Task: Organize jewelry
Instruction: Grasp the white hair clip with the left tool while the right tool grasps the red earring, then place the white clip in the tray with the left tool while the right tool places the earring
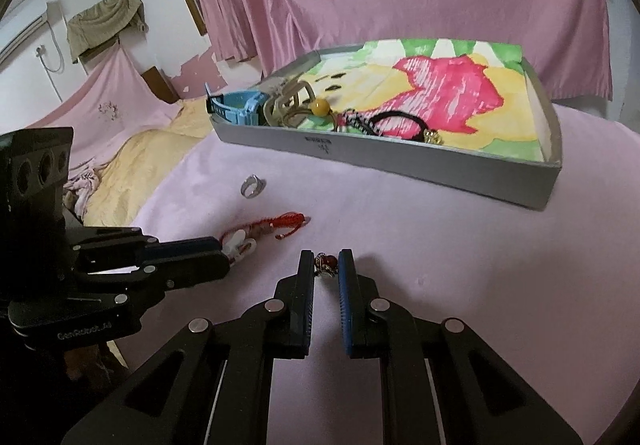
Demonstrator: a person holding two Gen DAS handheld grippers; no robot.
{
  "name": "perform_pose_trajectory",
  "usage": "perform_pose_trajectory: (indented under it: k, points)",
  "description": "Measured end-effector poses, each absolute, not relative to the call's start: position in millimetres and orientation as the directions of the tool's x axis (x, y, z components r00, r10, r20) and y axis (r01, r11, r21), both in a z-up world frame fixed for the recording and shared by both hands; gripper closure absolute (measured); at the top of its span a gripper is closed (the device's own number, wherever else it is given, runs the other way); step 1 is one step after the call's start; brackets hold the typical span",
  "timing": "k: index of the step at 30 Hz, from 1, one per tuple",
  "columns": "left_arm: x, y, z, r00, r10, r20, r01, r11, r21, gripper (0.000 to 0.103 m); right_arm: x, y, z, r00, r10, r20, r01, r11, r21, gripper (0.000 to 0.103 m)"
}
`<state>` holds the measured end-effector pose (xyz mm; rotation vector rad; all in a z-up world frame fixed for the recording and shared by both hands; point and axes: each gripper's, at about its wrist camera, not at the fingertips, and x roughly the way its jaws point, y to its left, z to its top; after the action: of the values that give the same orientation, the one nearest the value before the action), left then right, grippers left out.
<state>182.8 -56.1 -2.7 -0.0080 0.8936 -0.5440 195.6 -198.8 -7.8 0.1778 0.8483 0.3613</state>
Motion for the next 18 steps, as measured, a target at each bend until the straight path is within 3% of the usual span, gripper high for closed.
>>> perform_pose_trajectory:
  k: [18]
  points:
    - [229,-66,32,0.635,-0.529,-0.564,0.444,0.846,-0.294,0.091,224,-232,15,0.732,0.322,-0.601,-0.180,0.941,0.285,0.092]
